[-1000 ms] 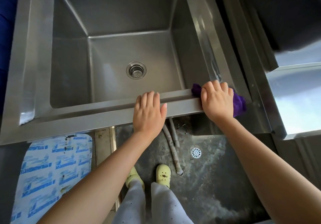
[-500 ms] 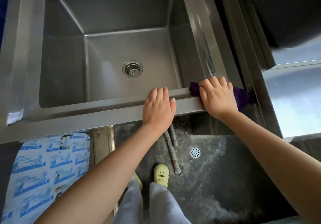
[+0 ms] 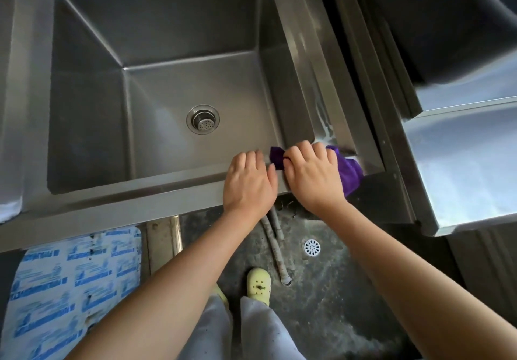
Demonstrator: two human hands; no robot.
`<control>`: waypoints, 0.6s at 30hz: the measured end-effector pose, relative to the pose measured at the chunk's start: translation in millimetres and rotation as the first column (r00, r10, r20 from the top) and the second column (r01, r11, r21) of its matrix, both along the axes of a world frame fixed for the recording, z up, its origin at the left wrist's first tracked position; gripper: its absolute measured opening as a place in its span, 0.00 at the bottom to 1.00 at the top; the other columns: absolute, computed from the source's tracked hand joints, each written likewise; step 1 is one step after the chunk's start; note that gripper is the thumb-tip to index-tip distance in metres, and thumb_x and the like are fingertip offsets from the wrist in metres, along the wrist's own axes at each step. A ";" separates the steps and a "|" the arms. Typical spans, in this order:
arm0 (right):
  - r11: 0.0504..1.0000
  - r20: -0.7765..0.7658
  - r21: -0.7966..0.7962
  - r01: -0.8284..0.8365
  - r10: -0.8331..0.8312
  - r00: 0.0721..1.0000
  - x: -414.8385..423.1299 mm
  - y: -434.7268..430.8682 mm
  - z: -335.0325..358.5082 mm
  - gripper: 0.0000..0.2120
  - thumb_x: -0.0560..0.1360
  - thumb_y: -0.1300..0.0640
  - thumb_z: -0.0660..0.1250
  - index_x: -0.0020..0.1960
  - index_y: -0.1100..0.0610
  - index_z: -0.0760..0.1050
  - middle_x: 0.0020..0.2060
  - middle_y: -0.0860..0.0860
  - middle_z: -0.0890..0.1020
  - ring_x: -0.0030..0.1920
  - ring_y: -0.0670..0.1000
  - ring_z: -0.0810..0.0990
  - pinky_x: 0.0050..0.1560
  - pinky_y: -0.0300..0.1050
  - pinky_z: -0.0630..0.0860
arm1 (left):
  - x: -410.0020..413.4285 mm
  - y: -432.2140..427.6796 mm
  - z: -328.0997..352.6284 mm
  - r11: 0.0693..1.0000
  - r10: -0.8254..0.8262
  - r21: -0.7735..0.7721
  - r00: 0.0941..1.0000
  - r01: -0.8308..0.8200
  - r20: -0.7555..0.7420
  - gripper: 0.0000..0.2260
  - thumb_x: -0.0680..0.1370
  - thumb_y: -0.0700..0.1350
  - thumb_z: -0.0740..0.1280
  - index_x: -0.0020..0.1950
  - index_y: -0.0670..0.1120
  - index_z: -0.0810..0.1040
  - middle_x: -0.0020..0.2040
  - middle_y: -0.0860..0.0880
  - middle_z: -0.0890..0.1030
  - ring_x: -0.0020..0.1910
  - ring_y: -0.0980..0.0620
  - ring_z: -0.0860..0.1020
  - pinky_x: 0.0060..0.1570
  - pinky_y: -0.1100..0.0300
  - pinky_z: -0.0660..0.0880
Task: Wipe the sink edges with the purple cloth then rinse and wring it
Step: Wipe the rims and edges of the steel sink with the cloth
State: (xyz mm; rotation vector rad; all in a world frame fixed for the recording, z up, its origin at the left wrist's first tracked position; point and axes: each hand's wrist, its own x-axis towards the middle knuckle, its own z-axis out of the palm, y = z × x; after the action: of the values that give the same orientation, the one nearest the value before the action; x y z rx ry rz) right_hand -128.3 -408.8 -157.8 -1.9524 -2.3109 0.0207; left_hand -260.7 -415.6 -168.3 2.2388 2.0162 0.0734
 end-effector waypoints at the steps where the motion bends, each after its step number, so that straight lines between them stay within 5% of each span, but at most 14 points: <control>1: 1.000 0.003 0.013 -0.012 0.012 1.000 9.2 2.5 -0.2 0.12 0.77 0.51 0.55 0.46 0.56 0.73 0.43 0.53 0.78 0.42 0.58 0.74 0.42 0.51 0.69 | -0.6 0.4 -0.1 1.000 0.000 -0.002 1.000 0.000 -0.004 0.23 0.78 0.50 0.50 0.60 0.39 0.76 0.50 0.42 0.81 0.51 0.43 0.76 0.54 0.51 0.72; 9: 0.973 0.011 -0.020 0.231 -0.231 0.973 18.5 5.3 1.8 0.15 0.77 0.50 0.51 0.47 0.57 0.73 0.46 0.56 0.78 0.47 0.60 0.73 0.48 0.54 0.68 | -0.4 -0.8 2.6 0.999 0.004 0.052 1.000 -0.003 -0.024 0.19 0.78 0.50 0.52 0.52 0.41 0.78 0.44 0.44 0.80 0.45 0.43 0.76 0.49 0.51 0.72; 13: 0.993 -0.036 -0.033 0.111 -0.112 0.993 6.9 -3.9 1.1 0.15 0.77 0.48 0.54 0.49 0.55 0.75 0.46 0.53 0.79 0.45 0.58 0.74 0.47 0.52 0.69 | -0.4 -1.8 1.3 0.998 -0.022 0.066 1.000 0.021 0.003 0.19 0.78 0.50 0.52 0.55 0.40 0.77 0.47 0.44 0.80 0.47 0.43 0.76 0.51 0.51 0.70; 18: 0.989 -0.182 -0.085 -0.123 0.106 0.977 47.6 -6.6 6.2 0.21 0.77 0.43 0.51 0.65 0.51 0.71 0.59 0.49 0.77 0.57 0.55 0.73 0.57 0.51 0.70 | -2.9 -7.1 -1.0 0.985 -0.113 0.134 0.992 0.104 0.063 0.21 0.78 0.48 0.53 0.59 0.37 0.78 0.55 0.42 0.81 0.54 0.43 0.78 0.57 0.52 0.74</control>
State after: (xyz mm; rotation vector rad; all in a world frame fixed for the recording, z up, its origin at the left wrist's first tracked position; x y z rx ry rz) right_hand -80.7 -415.3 -151.6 -1.7737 -2.3405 0.3090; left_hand -263.6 -422.7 -169.3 2.3838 1.9014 0.2776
